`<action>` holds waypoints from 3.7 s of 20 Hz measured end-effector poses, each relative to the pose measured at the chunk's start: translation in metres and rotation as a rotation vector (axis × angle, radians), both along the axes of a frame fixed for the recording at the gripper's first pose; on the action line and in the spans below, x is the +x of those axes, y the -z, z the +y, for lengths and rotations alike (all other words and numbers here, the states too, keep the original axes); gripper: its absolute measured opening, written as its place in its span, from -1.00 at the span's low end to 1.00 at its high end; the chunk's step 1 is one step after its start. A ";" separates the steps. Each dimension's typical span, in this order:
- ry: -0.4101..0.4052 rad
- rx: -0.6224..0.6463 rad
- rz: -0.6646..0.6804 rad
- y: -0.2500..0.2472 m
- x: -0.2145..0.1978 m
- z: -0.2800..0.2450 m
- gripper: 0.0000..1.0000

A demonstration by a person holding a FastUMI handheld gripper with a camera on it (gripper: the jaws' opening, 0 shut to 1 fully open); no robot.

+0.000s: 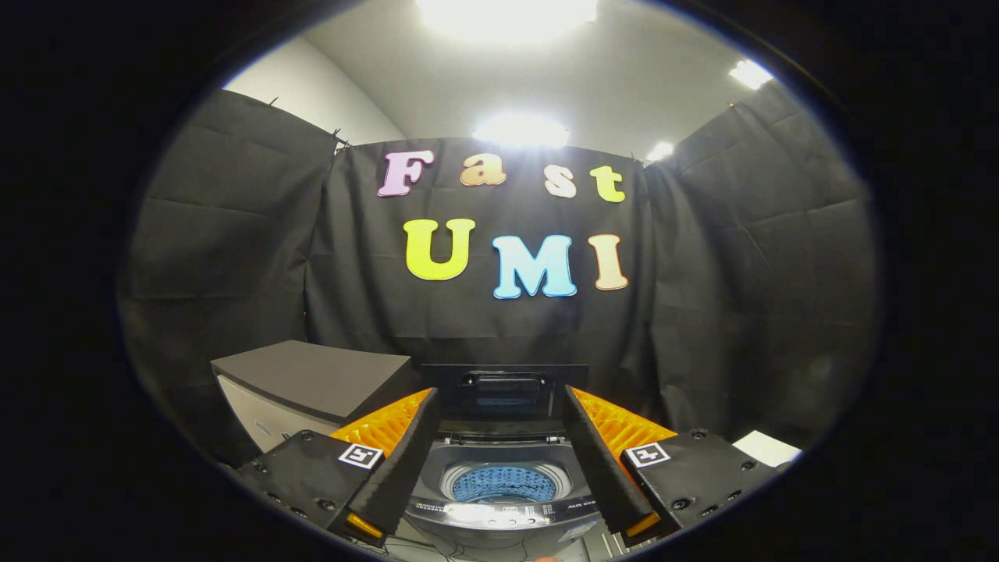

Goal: Put the clothes into the washing machine and then close the washing machine lid.

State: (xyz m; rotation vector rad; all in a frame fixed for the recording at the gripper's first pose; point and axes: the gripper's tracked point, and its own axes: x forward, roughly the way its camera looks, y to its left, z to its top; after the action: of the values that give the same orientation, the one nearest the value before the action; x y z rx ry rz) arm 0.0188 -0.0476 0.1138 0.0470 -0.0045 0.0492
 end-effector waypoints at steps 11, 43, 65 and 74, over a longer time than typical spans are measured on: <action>-0.005 0.000 0.009 0.007 0.001 0.012 0.95; -0.134 0.200 -0.086 0.061 0.178 -0.223 0.95; -0.202 0.030 0.072 0.078 0.354 0.009 0.97; -0.265 -0.080 0.141 0.169 0.164 0.009 0.97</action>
State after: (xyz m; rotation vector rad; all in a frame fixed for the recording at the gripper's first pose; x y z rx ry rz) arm 0.1825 -0.0382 -0.0555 -0.0294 0.1451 0.3112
